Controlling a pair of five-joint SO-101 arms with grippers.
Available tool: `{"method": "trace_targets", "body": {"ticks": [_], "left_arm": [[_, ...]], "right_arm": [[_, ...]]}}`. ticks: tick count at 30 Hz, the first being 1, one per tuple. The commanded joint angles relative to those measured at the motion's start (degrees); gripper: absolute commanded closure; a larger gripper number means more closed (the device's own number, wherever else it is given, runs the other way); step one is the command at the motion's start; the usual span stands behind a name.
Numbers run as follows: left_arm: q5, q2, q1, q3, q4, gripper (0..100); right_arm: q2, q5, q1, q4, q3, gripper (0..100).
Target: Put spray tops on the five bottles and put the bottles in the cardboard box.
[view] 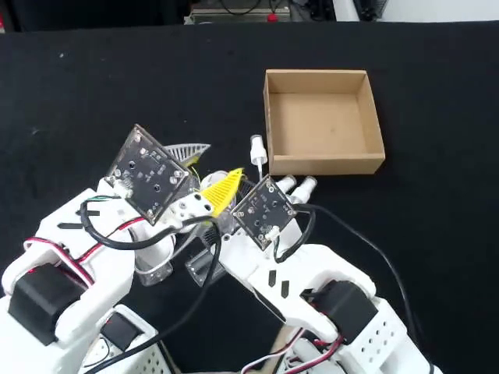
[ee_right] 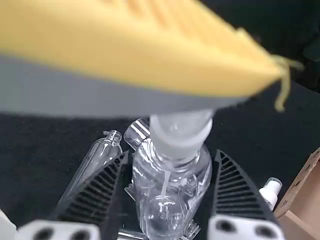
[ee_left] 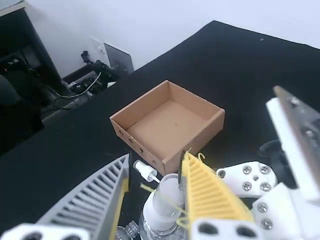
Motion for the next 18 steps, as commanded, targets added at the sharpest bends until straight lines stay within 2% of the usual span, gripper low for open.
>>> {"method": "trace_targets", "body": {"ticks": [1, 14, 18], "left_arm": [[-0.44, 0.44, -1.54, -0.13, 0.18, 83], [-0.44, 0.44, -2.24, 0.04, -0.26, 83], [-0.44, 0.44, -5.41, -0.57, -0.88, 83]], "right_arm": [[0.22, -0.26, -0.09, -1.32, -0.13, 80.8], [0.22, -0.26, -0.09, -1.32, -0.22, 80.8], [0.22, -0.26, -0.09, -1.32, -0.22, 80.8]]}}
